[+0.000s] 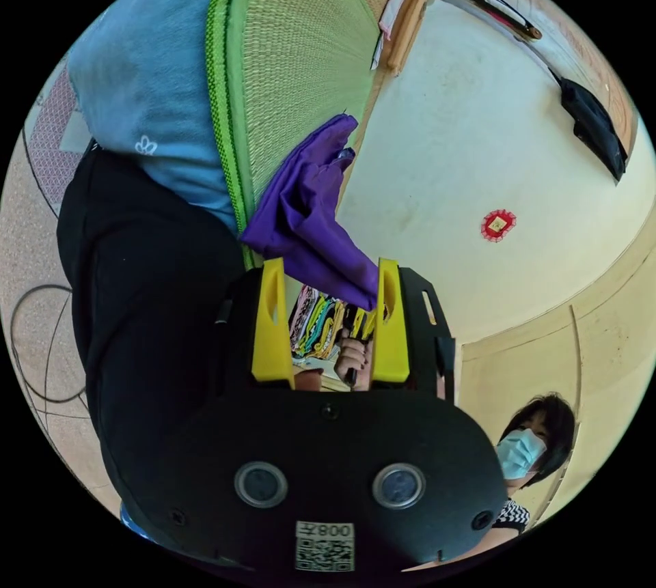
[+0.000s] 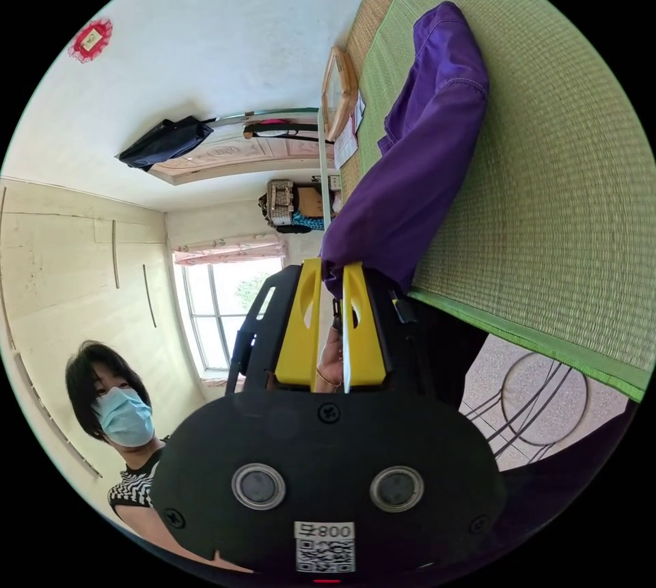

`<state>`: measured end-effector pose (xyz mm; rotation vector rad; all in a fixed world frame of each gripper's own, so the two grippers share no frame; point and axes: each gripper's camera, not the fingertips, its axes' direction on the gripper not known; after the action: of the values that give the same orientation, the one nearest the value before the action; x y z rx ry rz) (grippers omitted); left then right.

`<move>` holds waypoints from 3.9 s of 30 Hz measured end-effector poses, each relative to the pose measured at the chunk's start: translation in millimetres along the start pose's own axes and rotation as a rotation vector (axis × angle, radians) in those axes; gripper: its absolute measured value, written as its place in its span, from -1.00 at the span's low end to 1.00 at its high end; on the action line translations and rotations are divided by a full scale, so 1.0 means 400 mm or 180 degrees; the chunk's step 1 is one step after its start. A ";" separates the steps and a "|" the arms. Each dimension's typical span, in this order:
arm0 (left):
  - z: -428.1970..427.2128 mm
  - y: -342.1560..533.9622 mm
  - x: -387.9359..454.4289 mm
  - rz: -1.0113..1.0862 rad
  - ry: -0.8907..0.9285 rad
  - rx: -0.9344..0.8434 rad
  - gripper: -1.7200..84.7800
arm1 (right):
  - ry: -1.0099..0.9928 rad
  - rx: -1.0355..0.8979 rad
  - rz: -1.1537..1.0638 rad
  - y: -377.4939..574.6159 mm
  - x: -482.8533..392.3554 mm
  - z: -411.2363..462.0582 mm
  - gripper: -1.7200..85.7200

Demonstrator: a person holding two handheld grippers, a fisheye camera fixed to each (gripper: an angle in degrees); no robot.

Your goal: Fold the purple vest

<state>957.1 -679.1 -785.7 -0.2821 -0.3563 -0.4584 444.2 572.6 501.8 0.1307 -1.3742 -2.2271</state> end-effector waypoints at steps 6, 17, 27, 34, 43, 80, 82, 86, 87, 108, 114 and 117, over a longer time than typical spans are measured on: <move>0.040 0.007 0.000 -0.0148 0.0049 -0.0030 -0.49 | -0.0015 -0.0011 -0.0039 -0.011 0.023 -0.001 -0.84; 0.077 -0.066 0.014 -0.0261 0.0096 0.0517 -0.57 | -0.0018 -0.0016 -0.0085 -0.008 0.103 -0.036 -0.88; 0.186 -0.127 0.070 -0.0001 -0.0091 0.0305 -0.85 | 0.0043 0.0018 0.0006 0.064 0.298 -0.140 -0.90; 0.289 -0.106 0.138 0.0252 -0.0319 0.0006 -0.87 | 0.0139 0.0015 0.0094 0.165 0.478 -0.257 -0.91; 0.426 -0.079 0.200 0.0458 -0.0788 -0.0274 -0.88 | 0.0205 -0.0069 0.0251 0.311 0.743 -0.359 -0.92; 2.127 -0.470 0.939 0.1900 -0.0302 -0.1611 -0.89 | -0.0432 0.1319 -0.1012 0.234 1.279 -1.221 -0.96; 2.308 -0.550 0.993 0.2018 -0.0322 -0.1647 -0.89 | -0.0303 0.1434 -0.1109 0.064 1.287 -1.324 -0.96; 2.774 -0.736 1.153 0.2378 -0.0243 -0.1684 -0.89 | -0.0110 0.1605 -0.1340 -0.246 1.271 -1.505 -0.96; 2.915 -0.785 1.207 0.2502 -0.0167 -0.1710 -0.89 | -0.0073 0.1655 -0.1432 -0.350 1.259 -1.569 -0.96; 4.548 -1.041 0.750 0.2158 -0.1502 -0.2433 -0.90 | 0.1778 0.1346 0.0428 -1.424 1.757 -2.284 -0.95; 4.691 -1.041 0.584 0.1998 -0.1613 -0.2612 -0.91 | 0.2454 0.0353 0.0915 -1.653 1.898 -2.245 -0.95; 4.759 -1.042 0.550 0.2072 -0.1764 -0.2663 -0.91 | 0.2759 0.0049 0.1022 -1.759 1.925 -2.202 -0.95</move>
<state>429.8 -470.3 1091.4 -1.3110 -0.5696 0.1565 -183.6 -253.4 -385.4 0.7277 -0.8438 -1.5759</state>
